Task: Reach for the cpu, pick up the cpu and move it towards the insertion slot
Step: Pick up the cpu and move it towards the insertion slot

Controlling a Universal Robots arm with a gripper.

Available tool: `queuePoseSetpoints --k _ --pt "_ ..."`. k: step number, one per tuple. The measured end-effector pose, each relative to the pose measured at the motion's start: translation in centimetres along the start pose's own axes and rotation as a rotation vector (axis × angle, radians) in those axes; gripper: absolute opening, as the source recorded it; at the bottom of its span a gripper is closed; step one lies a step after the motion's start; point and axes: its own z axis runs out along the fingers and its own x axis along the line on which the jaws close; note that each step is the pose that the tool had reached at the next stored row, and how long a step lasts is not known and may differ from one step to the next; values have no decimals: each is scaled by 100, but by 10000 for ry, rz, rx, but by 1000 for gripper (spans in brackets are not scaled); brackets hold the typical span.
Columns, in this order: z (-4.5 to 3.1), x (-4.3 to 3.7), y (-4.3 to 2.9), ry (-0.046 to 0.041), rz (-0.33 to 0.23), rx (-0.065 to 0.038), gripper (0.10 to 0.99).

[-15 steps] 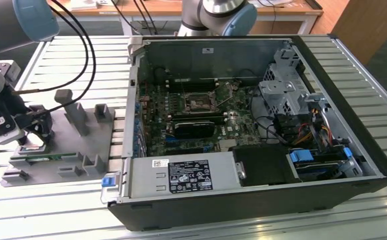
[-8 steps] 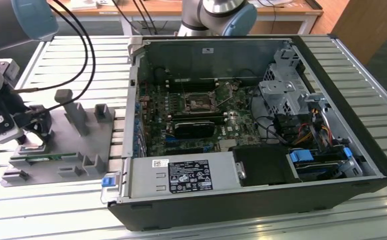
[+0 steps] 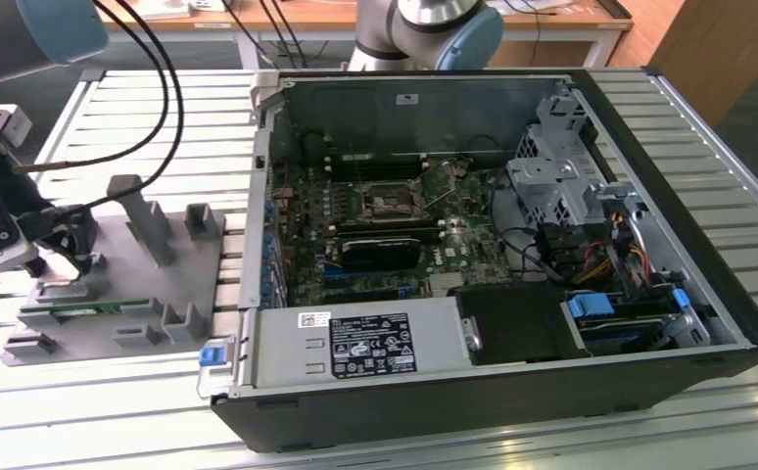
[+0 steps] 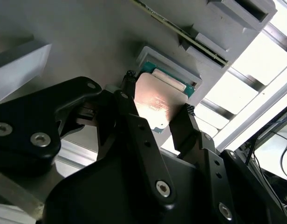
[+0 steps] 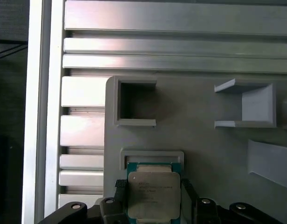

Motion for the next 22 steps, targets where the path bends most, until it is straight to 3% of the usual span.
queuePoseSetpoints --k 22 --pt "-211 0 8 1 0 -19 541"
